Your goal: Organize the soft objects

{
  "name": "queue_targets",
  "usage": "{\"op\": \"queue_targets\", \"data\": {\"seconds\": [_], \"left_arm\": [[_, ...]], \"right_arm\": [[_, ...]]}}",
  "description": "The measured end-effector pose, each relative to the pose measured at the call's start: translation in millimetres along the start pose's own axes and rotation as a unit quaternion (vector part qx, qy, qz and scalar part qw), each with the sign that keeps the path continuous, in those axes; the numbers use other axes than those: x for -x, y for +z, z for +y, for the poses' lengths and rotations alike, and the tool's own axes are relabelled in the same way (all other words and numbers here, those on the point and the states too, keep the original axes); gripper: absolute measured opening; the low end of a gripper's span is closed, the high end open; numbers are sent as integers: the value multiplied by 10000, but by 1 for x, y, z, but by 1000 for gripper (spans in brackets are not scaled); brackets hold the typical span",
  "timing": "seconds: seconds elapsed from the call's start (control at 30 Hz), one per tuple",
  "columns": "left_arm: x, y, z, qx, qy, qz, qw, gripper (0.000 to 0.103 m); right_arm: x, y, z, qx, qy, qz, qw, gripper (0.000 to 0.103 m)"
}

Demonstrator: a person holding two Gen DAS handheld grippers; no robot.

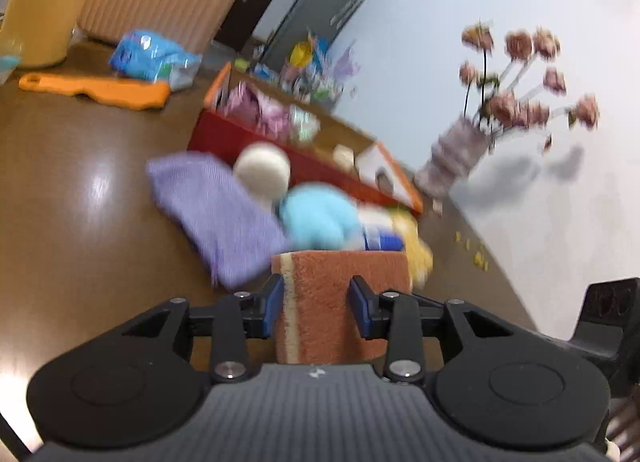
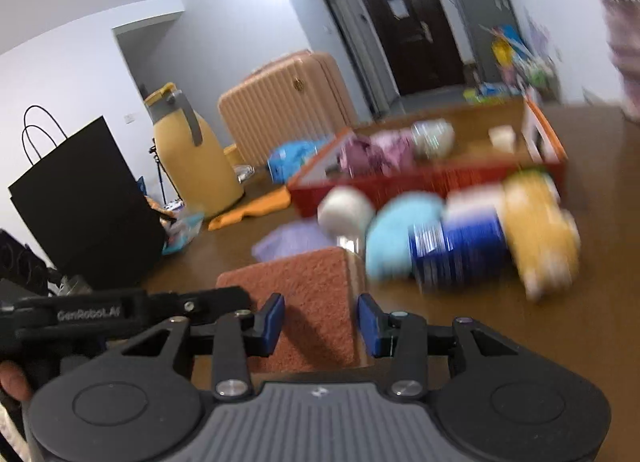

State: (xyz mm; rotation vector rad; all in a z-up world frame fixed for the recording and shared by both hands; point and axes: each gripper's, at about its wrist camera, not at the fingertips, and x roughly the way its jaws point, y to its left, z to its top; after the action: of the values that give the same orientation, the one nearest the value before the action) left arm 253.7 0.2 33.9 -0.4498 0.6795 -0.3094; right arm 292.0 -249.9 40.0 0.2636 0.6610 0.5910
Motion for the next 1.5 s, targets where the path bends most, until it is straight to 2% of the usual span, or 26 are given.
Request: {"op": "queue_targets", "data": {"seconds": [0.13,0.27,0.37,0.5,0.6,0.8,0.87,0.9,1.0,1.1,1.2,1.37,1.5], "left_arm": [[8,-28,-5,58,121,477,9988,36],[15,-44,1,188,265,533,9980,36],[23,-47,4,138,411,465,9980,45],[33,-47,0,-37,352,408,9985,47],[32,-51,-2,-89,212,502,9985,47],[24,-55,-1,-92,158,643,9978,47],[23,-55,1,-98,94,680,9976,44],[23,-55,1,-97,49,707,9974,40],[22,-52,1,-114,30,687,9976,38],[21,-39,0,-158,-64,524,9985,38],[16,-12,-6,-263,-197,318,9990,38],[-3,68,-20,-825,-353,-439,9950,38],[-37,134,-20,-904,-244,-672,9933,38]], "right_arm": [[24,-45,-2,-514,62,307,9982,40],[46,-70,-1,-804,217,209,9963,40],[54,-73,0,-703,108,46,9975,40],[55,-70,-3,-726,56,8,9973,40],[48,-74,-3,-786,123,86,9968,40],[38,-81,-4,-885,70,179,9959,40],[36,-80,-4,-891,57,200,9958,39],[35,-80,-4,-881,62,218,9959,34],[33,-78,-2,-827,48,229,9963,33],[31,-64,-3,-781,141,167,9967,33],[30,-34,-3,-619,168,-62,9979,33],[13,49,-3,-165,214,-499,9984,33],[-26,118,-9,-18,212,-640,9977,33]]}}
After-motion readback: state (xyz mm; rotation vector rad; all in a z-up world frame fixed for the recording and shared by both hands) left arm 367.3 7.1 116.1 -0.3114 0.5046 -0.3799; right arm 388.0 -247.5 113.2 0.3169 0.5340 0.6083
